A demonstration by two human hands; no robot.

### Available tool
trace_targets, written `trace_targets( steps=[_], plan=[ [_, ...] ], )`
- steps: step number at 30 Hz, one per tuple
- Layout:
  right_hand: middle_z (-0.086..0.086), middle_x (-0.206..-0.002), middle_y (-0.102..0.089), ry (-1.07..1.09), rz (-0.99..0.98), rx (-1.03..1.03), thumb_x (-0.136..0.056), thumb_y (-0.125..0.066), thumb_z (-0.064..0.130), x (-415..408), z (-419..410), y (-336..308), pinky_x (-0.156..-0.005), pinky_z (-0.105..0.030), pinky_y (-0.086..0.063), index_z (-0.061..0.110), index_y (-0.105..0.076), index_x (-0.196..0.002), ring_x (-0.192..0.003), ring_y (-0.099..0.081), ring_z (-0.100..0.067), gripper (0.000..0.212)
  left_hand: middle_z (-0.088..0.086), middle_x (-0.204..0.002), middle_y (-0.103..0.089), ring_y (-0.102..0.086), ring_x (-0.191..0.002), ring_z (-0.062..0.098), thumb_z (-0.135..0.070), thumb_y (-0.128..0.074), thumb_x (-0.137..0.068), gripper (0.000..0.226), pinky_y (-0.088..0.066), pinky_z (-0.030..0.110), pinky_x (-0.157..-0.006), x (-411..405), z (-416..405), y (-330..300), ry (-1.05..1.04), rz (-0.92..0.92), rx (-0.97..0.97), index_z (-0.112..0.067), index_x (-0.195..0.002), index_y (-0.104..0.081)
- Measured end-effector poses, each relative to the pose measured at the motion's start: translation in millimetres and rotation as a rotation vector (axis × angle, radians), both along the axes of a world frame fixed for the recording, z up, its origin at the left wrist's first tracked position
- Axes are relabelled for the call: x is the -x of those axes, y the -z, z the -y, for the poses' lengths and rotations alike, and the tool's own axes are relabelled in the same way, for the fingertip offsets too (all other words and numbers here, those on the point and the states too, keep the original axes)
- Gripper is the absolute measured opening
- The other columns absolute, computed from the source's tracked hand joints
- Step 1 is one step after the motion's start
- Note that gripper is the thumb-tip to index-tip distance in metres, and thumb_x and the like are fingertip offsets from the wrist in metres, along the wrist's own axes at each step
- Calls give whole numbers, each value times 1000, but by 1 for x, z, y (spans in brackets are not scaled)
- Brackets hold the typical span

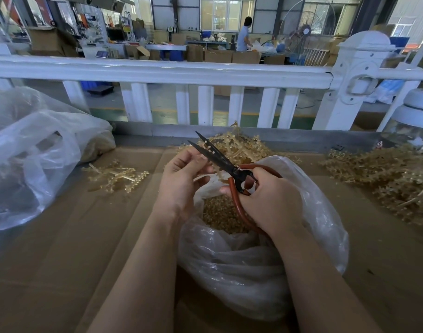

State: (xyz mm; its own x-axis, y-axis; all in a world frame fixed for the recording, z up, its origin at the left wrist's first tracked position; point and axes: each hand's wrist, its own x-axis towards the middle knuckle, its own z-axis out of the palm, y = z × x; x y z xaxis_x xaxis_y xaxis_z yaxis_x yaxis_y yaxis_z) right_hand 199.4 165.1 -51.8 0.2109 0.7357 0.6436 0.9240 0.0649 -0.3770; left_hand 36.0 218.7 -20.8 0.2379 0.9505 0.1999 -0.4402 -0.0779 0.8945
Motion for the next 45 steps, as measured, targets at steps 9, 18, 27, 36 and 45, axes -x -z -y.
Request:
trace_targets(
  steps=[9, 18, 27, 36, 45],
  plan=[
    [19, -57, -50, -18, 12, -20, -76, -60, 79, 1, 0, 1, -50, -16, -43, 26, -54, -67, -51, -49, 0, 54, 3, -64, -62, -56, -60, 10, -2, -59, -93, 14, -50, 19, -63, 1, -4, 5, -13, -6, -39, -6, -82, -65],
    [16, -71, -64, -6, -3, 15, -70, -39, 94, 1, 0, 0, -58, -21, -51, 25, -64, -81, -62, -57, -3, 74, 1, -65, -63, -56, -65, 13, -1, -62, -91, 14, -45, 28, -70, -1, -4, 7, -65, -146, -108, -9, -81, -67],
    [18, -61, -55, 1, -15, -17, -72, -46, 89, 1, 1, -2, -50, -16, -41, 27, -55, -71, -55, -51, 0, 63, 8, -69, -64, -57, -67, 18, 2, -59, -92, 10, -47, 32, -72, -3, 0, 4, -30, -89, -96, -3, -87, -65],
    [16, -66, -61, 5, 15, -10, -76, -57, 82, -2, 1, 0, -52, -18, -46, 26, -61, -75, -58, -56, -3, 57, 6, -81, -70, -61, -65, 13, -4, -58, -95, 15, -53, 30, -74, 0, 0, 2, -42, -62, -137, -10, -84, -66],
    [19, -64, -57, -12, 13, -12, -74, -49, 88, 0, 1, -2, -53, -19, -48, 26, -60, -74, -56, -51, -1, 63, 5, -83, -70, -61, -67, 13, -6, -60, -94, 13, -51, 32, -74, 0, 0, 3, -77, -106, -154, -11, -87, -68]
  ],
)
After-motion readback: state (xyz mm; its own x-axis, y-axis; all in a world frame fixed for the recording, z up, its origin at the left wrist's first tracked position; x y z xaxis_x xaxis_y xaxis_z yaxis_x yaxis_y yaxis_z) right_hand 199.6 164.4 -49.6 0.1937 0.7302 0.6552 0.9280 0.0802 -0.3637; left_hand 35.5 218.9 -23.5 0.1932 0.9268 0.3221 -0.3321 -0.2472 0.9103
